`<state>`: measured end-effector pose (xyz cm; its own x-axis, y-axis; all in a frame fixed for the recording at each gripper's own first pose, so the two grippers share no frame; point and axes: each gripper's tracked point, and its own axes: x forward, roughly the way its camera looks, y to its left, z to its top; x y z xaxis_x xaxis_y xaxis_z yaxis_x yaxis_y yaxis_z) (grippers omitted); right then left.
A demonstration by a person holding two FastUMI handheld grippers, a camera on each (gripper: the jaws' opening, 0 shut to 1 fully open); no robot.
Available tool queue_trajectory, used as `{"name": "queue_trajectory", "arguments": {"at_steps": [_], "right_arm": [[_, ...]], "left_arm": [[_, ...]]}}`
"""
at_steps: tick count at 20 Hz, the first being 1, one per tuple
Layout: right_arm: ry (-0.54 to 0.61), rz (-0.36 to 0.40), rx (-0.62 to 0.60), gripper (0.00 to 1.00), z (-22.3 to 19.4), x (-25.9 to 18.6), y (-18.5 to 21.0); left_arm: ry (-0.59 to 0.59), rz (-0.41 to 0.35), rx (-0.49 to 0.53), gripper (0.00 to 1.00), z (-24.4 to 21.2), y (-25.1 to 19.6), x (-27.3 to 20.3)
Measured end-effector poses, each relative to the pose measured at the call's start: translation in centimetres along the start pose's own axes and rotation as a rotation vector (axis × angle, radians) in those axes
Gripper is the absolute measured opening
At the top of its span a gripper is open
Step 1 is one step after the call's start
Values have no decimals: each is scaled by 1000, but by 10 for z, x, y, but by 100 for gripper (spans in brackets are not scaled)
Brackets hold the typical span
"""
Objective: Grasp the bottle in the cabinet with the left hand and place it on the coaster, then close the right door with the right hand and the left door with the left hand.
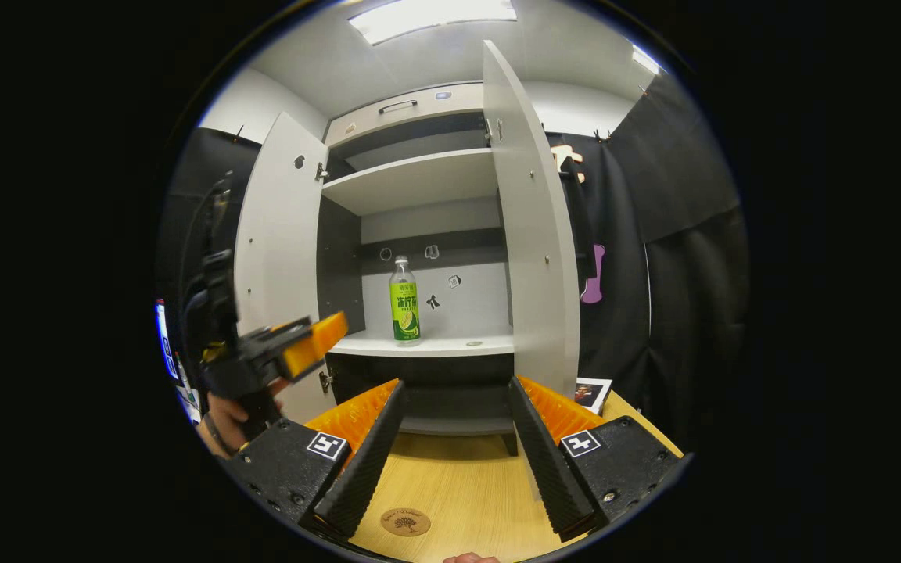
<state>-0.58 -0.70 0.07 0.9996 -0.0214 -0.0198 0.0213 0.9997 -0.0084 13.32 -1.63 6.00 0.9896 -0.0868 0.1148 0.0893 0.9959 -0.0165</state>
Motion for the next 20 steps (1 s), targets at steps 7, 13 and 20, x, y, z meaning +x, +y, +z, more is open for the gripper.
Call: {"name": "queue_trajectory", "arguments": {"at_steps": [7,13,20], "right_arm": [[-13,-62,-7,82,6,-4,-14],[-10,-89,-15,82,9,2,-20],[-12,-99,-8,82,10,7,-24]], "left_arm": [[64,-76,-77,95,-16,1,108],[99,-55,-35,95,-41,-2,161],[122,-27,-6,95,-42,3,201]]}}
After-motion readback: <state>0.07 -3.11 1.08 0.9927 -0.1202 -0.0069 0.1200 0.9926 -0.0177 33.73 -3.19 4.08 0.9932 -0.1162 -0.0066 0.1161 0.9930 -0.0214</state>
